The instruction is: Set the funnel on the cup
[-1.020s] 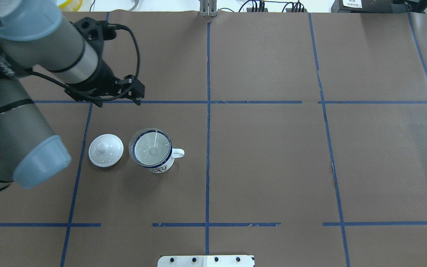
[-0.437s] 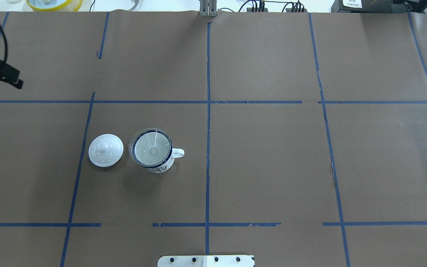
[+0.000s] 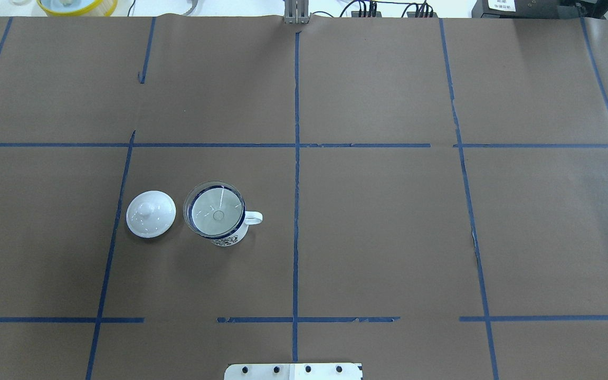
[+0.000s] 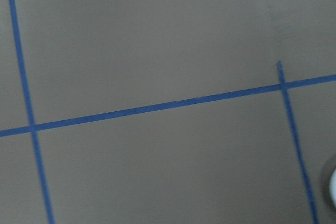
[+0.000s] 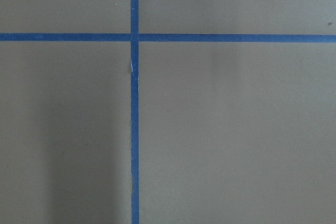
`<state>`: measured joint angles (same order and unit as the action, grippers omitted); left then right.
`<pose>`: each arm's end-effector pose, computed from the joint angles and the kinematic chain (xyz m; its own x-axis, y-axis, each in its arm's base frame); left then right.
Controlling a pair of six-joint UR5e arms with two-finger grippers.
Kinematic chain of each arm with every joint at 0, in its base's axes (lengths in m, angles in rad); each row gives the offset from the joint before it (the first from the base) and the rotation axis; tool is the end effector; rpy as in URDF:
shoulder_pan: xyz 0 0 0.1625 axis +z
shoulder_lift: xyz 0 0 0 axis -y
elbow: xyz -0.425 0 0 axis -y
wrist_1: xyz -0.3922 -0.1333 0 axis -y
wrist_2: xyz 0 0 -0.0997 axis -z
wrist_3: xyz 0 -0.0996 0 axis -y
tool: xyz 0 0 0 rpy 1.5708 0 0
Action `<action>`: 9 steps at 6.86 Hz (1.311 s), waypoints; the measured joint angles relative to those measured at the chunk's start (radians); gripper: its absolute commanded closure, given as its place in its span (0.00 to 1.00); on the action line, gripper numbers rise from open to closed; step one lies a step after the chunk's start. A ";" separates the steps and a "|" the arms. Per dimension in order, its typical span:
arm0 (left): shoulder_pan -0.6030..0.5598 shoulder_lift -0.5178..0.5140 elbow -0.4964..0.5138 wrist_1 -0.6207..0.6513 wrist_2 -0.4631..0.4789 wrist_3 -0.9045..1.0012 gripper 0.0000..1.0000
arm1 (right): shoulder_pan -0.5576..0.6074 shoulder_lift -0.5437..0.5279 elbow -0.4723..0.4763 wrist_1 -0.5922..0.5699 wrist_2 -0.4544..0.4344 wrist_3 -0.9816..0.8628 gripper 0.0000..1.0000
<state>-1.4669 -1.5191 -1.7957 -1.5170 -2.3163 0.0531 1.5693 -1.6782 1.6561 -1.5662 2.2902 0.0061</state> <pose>-0.0164 -0.4764 0.5801 0.7159 0.2088 -0.6662 -0.1412 0.9778 0.1547 0.0670 -0.4450 0.6704 0.7522 0.0165 0.6587 -0.0031 0.9998 -0.0215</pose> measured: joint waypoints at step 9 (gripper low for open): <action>-0.117 0.053 0.022 -0.006 -0.002 0.095 0.00 | 0.000 0.000 0.001 0.000 0.000 0.000 0.00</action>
<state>-1.5842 -1.4658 -1.7738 -1.5226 -2.3188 0.1481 1.5693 -1.6781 1.6567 -1.5662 2.2902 0.0061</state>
